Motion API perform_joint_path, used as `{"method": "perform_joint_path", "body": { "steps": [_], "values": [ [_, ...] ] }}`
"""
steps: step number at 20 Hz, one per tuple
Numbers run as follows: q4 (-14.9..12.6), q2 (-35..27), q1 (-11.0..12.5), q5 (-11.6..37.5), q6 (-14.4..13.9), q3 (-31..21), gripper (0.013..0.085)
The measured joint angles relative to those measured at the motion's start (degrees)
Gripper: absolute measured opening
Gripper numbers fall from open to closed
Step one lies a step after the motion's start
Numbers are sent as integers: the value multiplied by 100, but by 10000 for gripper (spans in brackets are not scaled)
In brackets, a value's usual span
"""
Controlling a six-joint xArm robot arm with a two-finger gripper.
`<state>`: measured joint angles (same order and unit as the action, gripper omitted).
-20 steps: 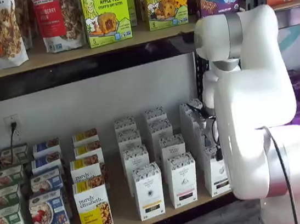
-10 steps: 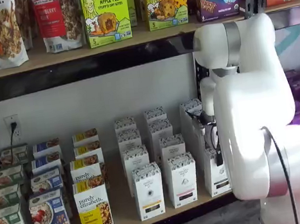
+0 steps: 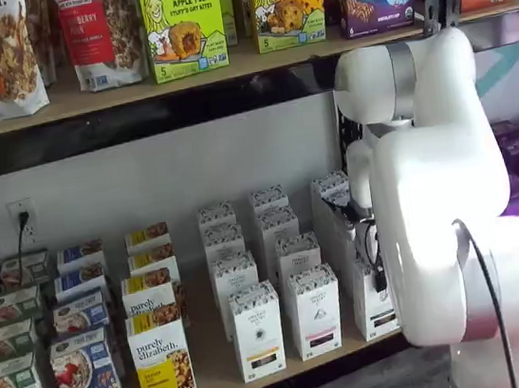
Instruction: Pick up the white box with a green strip in the middle, on the bottom shelf, the sixth box from the left
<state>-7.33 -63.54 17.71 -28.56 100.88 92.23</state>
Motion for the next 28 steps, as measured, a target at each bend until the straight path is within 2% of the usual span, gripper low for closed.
{"method": "perform_joint_path", "body": {
  "steps": [3,5,8,15,16,19,21,23,25,28],
  "values": [
    [10,4,7,4,14,-14,730],
    [-14,14,10,-34,-3,-15,650],
    [-208,27,10,-85,-173,-16,650],
    [-123,80,9,-99,-100,-86,650],
    [-116,93,9,-99,-94,-106,610],
    [-95,133,12,-111,-74,-158,570],
    [-87,168,17,-88,-62,-212,490],
    [-141,227,26,15,-107,-330,490],
    [-341,308,41,251,-277,-519,490],
    [-420,482,44,487,-354,-834,490]
  ]
}}
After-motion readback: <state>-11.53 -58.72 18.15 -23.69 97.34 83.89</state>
